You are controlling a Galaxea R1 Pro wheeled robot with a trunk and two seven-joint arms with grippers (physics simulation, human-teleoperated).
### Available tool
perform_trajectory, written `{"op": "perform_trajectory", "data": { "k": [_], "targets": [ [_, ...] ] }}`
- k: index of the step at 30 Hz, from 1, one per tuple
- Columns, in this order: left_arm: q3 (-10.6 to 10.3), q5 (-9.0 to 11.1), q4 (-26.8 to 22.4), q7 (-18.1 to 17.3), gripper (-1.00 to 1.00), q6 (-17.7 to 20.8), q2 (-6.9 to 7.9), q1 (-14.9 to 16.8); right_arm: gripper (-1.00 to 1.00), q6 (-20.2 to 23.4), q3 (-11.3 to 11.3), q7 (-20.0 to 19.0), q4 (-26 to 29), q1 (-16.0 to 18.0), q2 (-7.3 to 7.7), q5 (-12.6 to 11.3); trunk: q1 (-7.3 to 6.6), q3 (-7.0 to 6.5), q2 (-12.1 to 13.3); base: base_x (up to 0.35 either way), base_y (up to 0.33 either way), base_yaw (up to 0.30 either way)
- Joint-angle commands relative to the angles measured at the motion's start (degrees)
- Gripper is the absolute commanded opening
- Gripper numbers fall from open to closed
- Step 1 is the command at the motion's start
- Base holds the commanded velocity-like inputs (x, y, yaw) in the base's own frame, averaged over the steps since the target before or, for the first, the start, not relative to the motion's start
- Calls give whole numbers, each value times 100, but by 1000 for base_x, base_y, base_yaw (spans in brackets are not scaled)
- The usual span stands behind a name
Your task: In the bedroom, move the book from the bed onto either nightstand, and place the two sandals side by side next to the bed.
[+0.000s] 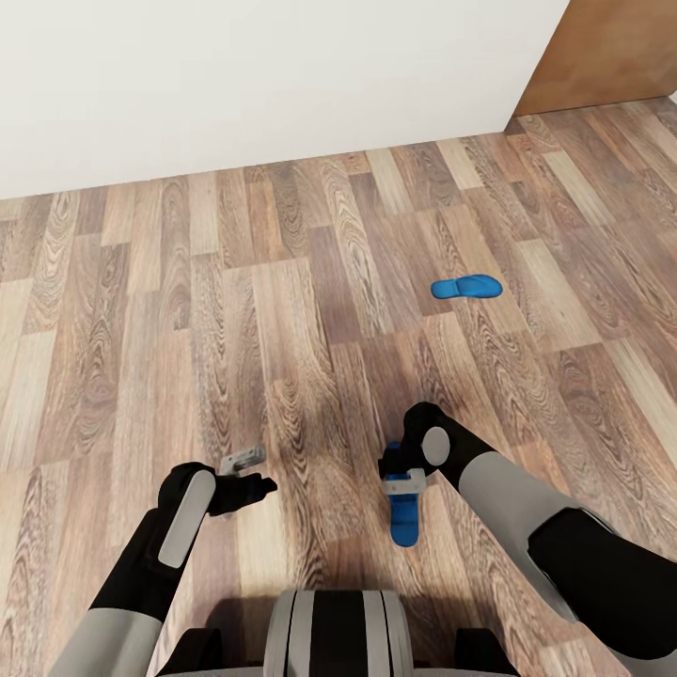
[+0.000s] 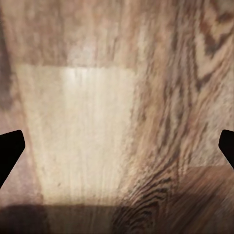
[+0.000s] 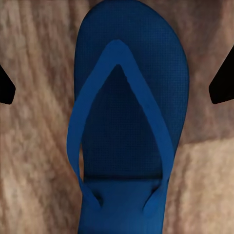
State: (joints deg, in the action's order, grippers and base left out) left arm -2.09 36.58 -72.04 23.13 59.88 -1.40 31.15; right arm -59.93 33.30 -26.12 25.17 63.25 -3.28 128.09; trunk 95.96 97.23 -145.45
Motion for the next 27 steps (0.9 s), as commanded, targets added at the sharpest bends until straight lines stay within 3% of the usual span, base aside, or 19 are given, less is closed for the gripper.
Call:
{"op": "perform_trajectory", "data": {
  "k": [1,27],
  "targets": [
    [-2,59,-6,60,100,12,1,-4,100,-7,28,-54,6,3,2,-56,-1,3,-1,0,0,0],
    [-7,68,-8,53,100,12,1,-38,100,92,-26,3,6,4,2,-65,-1,3,-1,0,0,0]
  ]
}}
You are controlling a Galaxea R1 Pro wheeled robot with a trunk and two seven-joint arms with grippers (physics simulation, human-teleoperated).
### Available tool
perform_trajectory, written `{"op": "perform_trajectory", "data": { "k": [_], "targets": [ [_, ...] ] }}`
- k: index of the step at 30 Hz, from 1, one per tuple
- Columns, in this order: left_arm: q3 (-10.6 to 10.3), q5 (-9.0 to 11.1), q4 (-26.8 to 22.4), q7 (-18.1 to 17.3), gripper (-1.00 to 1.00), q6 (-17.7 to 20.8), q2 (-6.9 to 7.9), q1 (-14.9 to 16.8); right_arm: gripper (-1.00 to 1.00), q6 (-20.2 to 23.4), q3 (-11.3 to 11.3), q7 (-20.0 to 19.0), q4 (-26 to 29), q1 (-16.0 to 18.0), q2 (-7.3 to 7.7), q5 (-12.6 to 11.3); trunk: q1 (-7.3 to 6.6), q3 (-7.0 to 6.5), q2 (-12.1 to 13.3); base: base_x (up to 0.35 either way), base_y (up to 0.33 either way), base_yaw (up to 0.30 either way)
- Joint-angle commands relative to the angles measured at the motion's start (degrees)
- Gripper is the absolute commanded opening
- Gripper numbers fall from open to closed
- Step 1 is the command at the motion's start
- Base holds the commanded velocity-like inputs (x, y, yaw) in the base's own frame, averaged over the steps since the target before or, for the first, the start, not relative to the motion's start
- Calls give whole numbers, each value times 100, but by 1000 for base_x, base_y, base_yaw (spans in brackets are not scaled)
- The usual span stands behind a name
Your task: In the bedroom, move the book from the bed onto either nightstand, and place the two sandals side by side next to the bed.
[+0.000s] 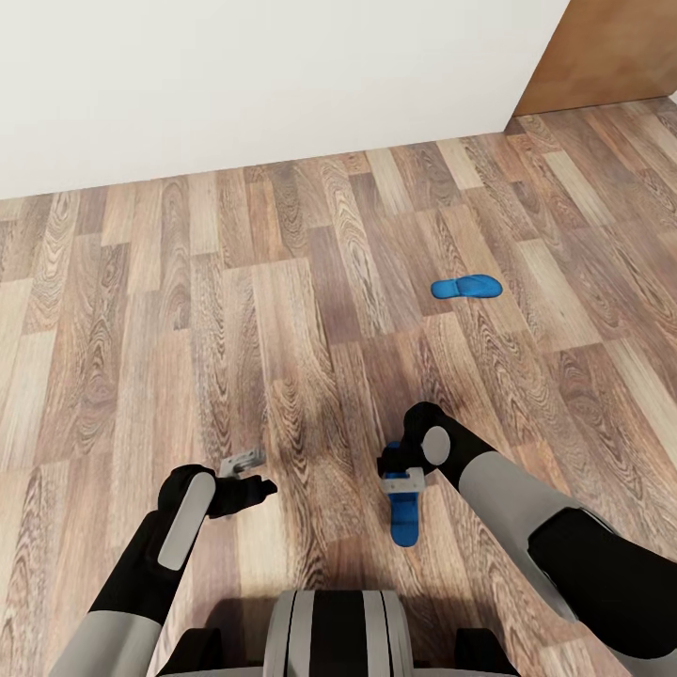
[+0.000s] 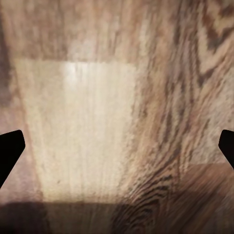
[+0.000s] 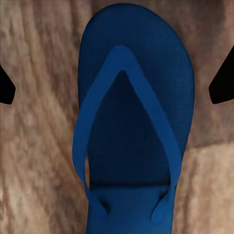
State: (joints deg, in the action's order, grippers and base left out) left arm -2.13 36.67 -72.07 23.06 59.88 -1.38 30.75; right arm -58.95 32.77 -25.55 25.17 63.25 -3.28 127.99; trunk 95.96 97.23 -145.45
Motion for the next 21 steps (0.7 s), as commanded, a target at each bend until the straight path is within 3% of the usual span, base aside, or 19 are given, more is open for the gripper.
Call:
{"op": "perform_trajectory", "data": {
  "k": [1,12,21],
  "targets": [
    [-2,59,-5,60,100,12,0,2,100,-7,27,-54,6,3,2,-55,-1,3,-1,0,0,0],
    [-6,59,-7,58,100,12,-2,-5,100,497,46,-61,6,-9,-3,-41,-1,3,-1,0,0,0],
    [-7,44,-8,58,100,12,-3,-7,100,634,58,-63,6,-13,-6,-39,22,203,-13,0,0,0]
  ]
}}
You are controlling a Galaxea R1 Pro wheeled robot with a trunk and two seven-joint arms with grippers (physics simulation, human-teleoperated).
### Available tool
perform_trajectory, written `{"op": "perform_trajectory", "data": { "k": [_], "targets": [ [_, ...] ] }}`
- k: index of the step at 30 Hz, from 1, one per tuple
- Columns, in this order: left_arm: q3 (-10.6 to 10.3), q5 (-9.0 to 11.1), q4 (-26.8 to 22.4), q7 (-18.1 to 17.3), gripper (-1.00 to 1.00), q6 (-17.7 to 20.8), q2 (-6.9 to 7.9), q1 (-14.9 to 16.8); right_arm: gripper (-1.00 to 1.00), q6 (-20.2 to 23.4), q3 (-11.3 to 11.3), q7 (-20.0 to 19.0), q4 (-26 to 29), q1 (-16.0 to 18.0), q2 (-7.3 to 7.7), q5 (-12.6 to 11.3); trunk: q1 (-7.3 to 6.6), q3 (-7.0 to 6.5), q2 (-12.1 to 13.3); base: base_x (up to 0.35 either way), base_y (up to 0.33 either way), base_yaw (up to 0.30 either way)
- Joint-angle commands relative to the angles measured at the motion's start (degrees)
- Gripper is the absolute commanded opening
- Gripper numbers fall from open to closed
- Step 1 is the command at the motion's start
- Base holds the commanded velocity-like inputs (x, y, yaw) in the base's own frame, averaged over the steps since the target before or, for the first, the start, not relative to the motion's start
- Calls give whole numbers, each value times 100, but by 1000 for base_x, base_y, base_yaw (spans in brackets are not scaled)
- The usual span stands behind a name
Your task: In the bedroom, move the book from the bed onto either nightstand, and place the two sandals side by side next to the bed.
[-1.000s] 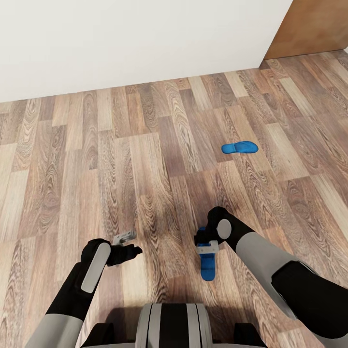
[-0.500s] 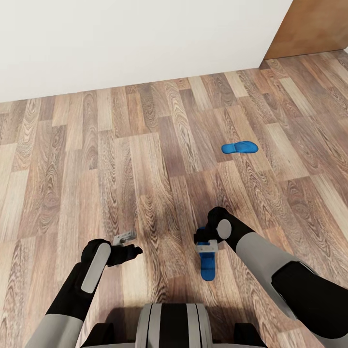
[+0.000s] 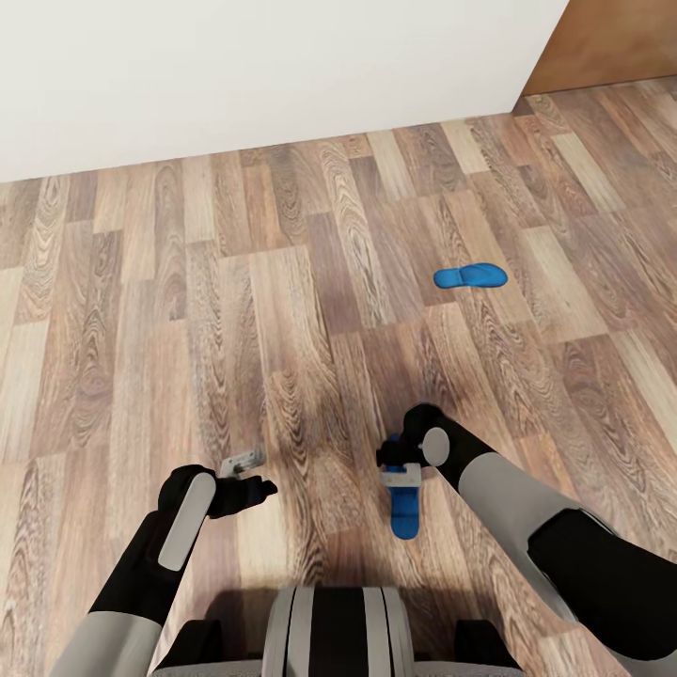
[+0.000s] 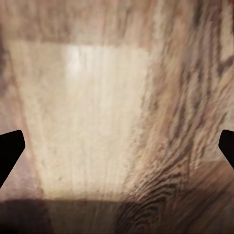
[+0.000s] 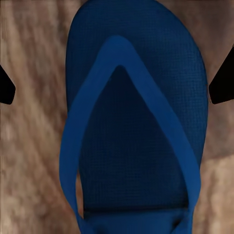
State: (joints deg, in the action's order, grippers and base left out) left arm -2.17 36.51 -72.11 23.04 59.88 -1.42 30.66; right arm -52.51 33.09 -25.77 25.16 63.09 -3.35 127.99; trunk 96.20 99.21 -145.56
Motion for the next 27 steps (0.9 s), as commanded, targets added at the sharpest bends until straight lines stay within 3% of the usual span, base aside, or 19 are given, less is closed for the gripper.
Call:
{"op": "perform_trajectory", "data": {
  "k": [1,14,20,21,27],
  "targets": [
    [-2,58,-5,60,100,12,0,2,100,0,27,-41,6,3,2,-38,1,26,-3,0,0,0],
    [-2,52,-5,60,100,12,1,-3,100,35,44,-42,6,2,-4,-38,35,314,-20,0,0,0],
    [-2,63,-22,60,100,12,3,-4,100,38,58,-45,6,2,-3,-32,35,314,-20,0,0,0],
    [-2,69,-26,60,100,12,4,-5,-100,38,60,-44,6,2,-2,-32,35,314,-20,0,0,0],
    [-2,94,-39,60,100,12,8,-7,-100,33,78,-54,1,0,1,-17,35,314,-20,0,0,0]
  ]
}}
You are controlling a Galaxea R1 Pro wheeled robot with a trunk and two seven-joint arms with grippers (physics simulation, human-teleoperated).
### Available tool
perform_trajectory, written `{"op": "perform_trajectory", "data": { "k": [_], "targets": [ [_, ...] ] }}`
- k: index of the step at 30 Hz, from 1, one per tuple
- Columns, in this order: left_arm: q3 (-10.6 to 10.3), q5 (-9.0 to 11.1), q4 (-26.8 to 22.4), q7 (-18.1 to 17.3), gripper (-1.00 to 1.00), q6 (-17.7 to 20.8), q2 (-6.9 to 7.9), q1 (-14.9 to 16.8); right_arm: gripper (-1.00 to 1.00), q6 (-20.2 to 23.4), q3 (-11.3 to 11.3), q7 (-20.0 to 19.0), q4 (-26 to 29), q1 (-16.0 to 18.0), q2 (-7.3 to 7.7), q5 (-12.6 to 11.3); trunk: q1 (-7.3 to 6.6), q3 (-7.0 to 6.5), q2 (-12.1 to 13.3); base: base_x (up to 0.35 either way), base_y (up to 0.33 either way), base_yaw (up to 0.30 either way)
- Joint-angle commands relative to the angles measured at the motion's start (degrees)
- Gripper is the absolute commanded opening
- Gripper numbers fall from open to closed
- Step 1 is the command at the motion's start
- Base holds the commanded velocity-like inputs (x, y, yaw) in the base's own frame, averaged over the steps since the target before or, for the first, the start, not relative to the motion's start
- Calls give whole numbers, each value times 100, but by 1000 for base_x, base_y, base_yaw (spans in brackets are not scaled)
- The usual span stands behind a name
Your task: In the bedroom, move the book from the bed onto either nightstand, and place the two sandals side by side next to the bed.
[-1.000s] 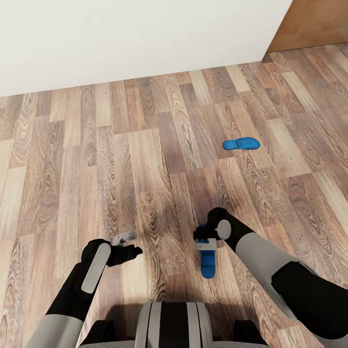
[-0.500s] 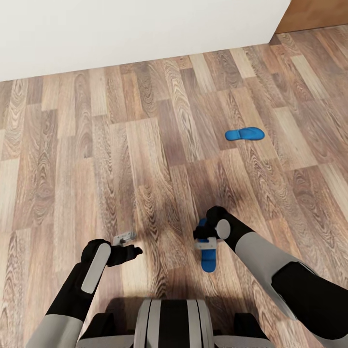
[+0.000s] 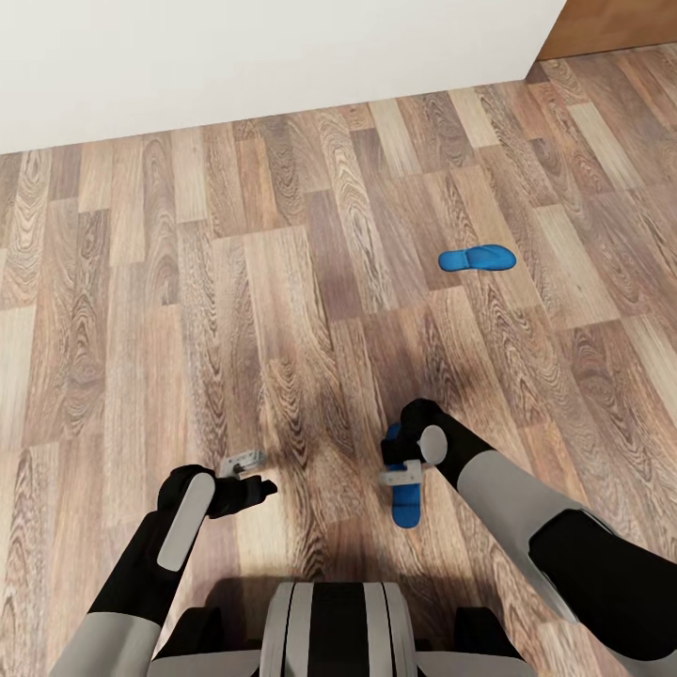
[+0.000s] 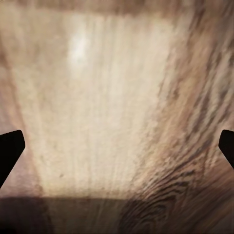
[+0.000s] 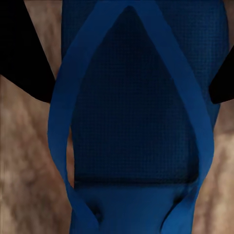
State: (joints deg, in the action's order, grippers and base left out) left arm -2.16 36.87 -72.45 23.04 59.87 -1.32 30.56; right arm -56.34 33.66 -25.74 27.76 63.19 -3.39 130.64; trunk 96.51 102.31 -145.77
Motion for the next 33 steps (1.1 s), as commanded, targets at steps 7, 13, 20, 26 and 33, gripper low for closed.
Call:
{"op": "perform_trajectory", "data": {
  "k": [7,13,20,26,33],
  "targets": [
    [-3,64,-6,60,100,13,9,3,-100,414,26,-69,-260,-51,12,-268,3,5,0,0,0,0],
    [-3,71,-29,56,100,13,19,-15,-100,413,26,-71,-260,-59,14,-267,3,5,0,0,0,0],
    [-49,0,-54,86,100,13,43,-220,-100,405,27,-71,-257,-35,23,-267,-2,-40,3,0,0,0],
    [-48,-4,-55,86,100,13,44,-225,-100,404,27,-71,-260,-28,23,-267,-17,-173,11,0,0,0],
    [-47,-3,-58,86,100,13,44,-226,-100,404,27,-71,-255,-26,37,-267,-35,-328,20,0,0,0]
  ]
}}
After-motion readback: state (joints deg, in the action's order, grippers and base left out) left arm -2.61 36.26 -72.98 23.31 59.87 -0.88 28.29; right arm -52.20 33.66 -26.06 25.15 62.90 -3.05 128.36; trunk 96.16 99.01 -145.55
